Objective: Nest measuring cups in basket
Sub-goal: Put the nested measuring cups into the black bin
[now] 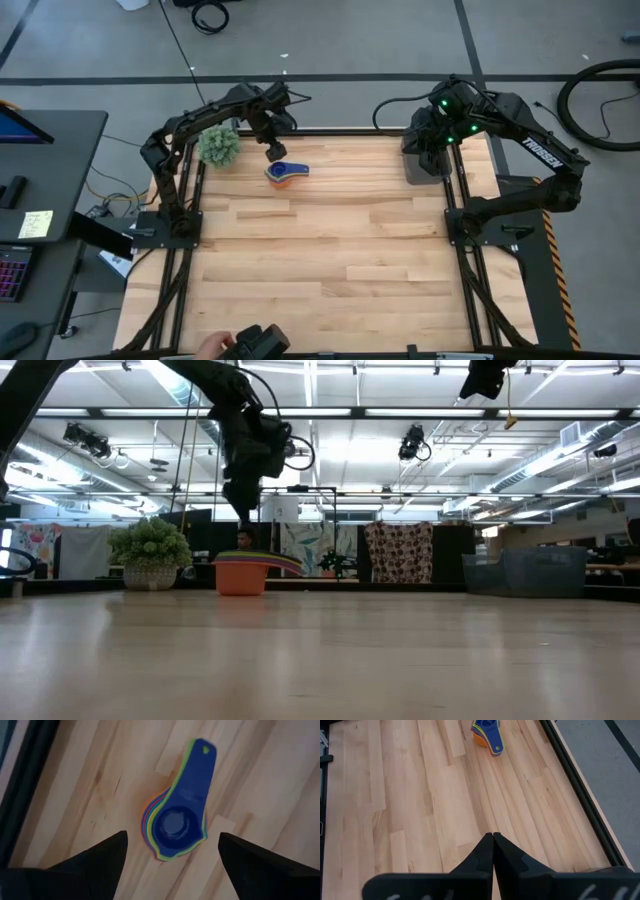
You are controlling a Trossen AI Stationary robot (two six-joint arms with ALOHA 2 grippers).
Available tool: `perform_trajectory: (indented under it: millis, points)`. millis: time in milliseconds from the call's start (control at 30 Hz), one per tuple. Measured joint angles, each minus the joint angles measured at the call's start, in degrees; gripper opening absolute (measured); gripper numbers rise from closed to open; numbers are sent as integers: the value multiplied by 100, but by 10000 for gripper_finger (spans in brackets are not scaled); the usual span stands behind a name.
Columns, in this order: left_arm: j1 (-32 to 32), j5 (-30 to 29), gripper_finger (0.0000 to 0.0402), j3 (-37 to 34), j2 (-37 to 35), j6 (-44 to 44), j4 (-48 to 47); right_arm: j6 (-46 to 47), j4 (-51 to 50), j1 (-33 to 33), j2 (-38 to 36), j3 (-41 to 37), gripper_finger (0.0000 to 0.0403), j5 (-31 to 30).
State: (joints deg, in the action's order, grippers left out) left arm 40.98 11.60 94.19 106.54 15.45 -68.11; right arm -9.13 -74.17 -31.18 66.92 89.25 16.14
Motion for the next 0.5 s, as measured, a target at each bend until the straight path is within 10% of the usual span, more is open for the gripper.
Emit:
perform_trajectory:
  millis: [500]
  points:
    - [236, 213, 316, -201, 21, 1052, 284, -2, 0, 0, 0, -1, 15, 0]
